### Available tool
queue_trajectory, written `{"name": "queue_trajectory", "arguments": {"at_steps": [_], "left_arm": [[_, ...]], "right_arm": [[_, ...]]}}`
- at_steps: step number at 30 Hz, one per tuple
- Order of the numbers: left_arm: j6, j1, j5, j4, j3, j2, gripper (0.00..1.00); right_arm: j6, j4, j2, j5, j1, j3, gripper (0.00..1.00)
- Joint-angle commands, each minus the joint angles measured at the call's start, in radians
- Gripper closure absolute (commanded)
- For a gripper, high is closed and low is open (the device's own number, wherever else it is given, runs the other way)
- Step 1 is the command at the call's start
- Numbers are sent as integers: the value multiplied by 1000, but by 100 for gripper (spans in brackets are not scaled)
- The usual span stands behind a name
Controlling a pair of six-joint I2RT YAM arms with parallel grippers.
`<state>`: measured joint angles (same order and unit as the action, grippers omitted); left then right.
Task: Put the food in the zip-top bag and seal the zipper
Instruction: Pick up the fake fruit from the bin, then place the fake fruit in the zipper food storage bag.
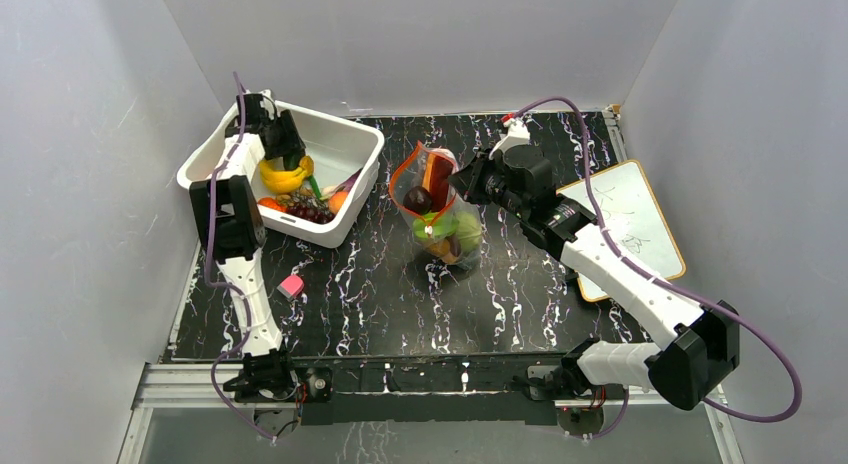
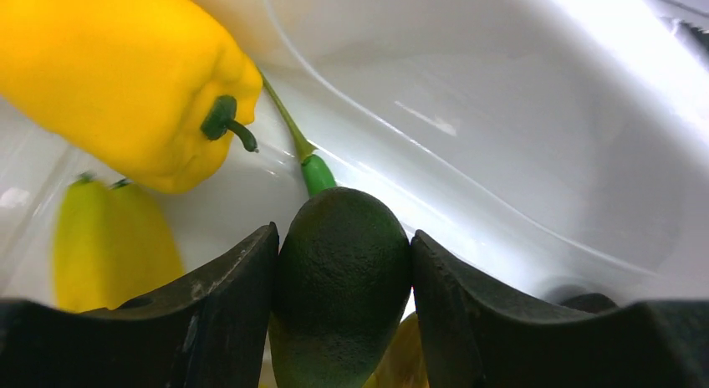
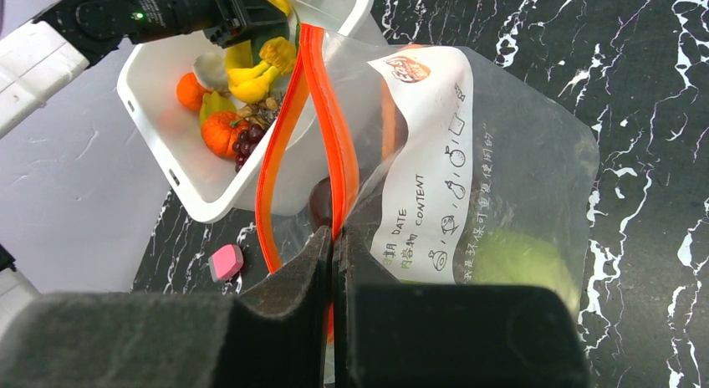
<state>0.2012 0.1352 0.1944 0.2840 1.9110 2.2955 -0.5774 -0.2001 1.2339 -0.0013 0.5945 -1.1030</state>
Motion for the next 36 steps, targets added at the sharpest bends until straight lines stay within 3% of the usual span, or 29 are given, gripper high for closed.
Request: {"name": "queue_trajectory", "arguments": {"at_steps": [1, 10, 15, 24, 36], "left_arm": [[-9, -9, 14, -22, -19, -161, 77], [-28, -17, 12, -197, -191, -323, 78], [-5, -22, 79, -208, -222, -391, 78], [214, -46, 281, -369, -459, -605, 78], [380, -163, 512, -409, -567, -738, 79]], "right_arm": [[-14, 102, -60, 12, -3, -25, 100], [-33, 97, -79, 27, -3, -10, 100], [-67, 98, -75, 24, -2, 4, 100], [-123, 132, -53, 27, -3, 11, 100], [-200, 187, -5, 7, -3, 20, 100]]}}
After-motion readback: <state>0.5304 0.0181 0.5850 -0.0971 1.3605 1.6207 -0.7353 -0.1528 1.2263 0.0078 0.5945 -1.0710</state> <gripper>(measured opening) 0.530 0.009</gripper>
